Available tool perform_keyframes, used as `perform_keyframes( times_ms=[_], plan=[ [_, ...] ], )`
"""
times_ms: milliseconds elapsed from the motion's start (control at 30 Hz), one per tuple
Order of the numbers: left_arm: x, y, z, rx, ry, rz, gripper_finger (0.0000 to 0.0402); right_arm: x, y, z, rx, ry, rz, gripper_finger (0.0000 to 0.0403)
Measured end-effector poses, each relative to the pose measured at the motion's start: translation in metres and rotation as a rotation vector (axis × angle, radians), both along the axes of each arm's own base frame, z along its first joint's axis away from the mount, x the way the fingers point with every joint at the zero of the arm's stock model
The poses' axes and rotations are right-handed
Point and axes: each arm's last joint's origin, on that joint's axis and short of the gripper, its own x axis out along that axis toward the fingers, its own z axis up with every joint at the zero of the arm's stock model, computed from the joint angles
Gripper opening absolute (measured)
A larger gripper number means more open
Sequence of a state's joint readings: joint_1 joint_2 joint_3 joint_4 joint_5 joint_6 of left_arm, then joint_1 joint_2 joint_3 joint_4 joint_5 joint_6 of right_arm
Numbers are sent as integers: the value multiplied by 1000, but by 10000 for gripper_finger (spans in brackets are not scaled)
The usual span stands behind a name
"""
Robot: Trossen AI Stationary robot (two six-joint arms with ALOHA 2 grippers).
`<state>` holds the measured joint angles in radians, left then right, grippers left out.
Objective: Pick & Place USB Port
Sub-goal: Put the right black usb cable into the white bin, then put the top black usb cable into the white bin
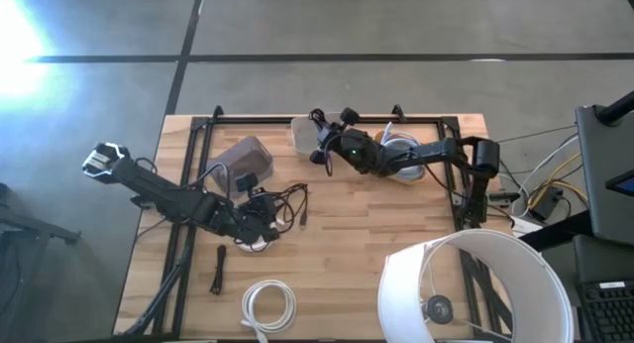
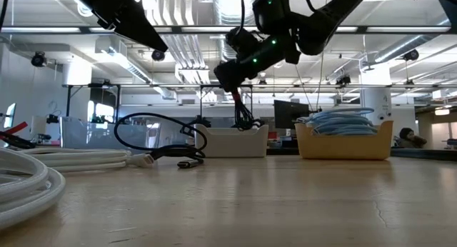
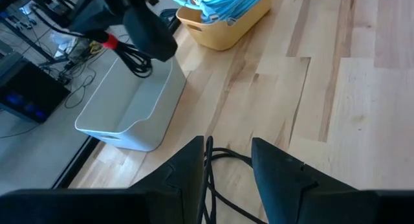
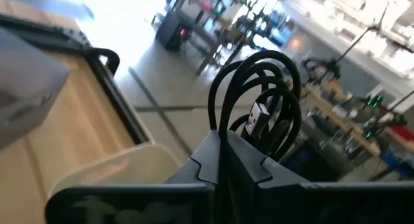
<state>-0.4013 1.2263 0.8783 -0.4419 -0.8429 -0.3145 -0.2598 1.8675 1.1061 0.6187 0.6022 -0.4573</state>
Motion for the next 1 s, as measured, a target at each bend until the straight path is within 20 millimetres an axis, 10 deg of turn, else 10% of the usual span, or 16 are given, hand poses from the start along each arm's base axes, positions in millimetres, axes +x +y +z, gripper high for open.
perform_keyframes(
  times_ms=[1000],
  plan=[
    [1, 0, -2, -71, -39, 31, 133, -17, -18, -25, 205, 37, -92, 172]
  ],
)
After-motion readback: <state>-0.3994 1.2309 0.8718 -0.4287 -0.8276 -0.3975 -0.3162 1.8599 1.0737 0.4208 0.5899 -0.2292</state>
